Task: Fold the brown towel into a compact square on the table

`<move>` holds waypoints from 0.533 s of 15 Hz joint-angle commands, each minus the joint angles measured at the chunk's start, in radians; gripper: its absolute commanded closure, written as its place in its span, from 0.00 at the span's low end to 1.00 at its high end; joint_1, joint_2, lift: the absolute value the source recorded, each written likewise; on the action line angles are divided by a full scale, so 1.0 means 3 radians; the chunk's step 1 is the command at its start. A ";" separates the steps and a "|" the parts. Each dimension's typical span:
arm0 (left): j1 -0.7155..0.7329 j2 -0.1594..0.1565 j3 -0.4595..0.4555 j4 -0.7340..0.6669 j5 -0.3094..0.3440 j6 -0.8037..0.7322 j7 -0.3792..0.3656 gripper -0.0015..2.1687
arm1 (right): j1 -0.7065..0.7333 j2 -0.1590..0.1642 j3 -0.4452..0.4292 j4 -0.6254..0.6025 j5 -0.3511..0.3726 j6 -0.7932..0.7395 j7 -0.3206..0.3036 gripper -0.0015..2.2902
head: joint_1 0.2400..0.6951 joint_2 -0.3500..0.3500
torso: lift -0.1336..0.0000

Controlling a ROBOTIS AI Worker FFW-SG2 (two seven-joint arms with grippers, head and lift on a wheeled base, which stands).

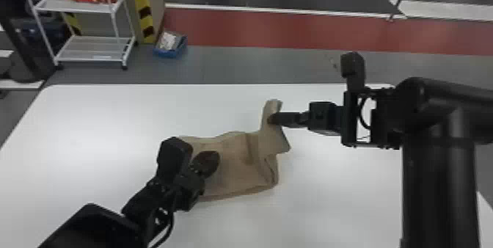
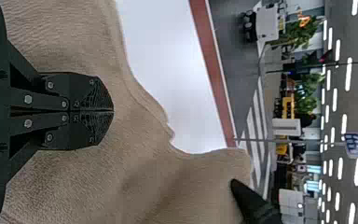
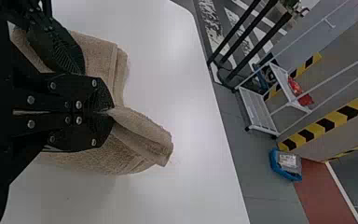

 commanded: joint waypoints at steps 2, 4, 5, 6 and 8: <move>0.0035 -0.0002 0.0130 -0.0084 0.0052 0.0006 -0.0020 0.67 | -0.0004 0.0007 -0.0016 0.0001 -0.0001 0.0007 -0.0001 0.53 | 1.00 0.39 | 0.07; 0.0030 -0.0002 0.0125 -0.0084 0.0052 0.0006 -0.0020 0.67 | -0.0004 0.0007 -0.0016 0.0001 0.0004 0.0007 -0.0001 0.53 | 1.00 0.40 | 0.07; 0.0030 -0.0002 0.0125 -0.0084 0.0057 -0.0004 -0.0030 0.67 | 0.0001 0.0007 -0.0016 0.0001 0.0004 0.0007 -0.0001 0.53 | 1.00 0.40 | 0.07; 0.0030 -0.0002 0.0125 -0.0084 0.0057 -0.0004 -0.0036 0.67 | 0.0001 0.0007 -0.0016 0.0001 0.0004 0.0007 -0.0001 0.53 | 1.00 0.40 | 0.07; 0.0046 0.0003 0.0136 -0.0089 0.0062 -0.0004 -0.0036 0.67 | 0.0032 0.0007 -0.0016 -0.0004 -0.0001 0.0007 -0.0001 0.53 | 1.00 0.40 | 0.07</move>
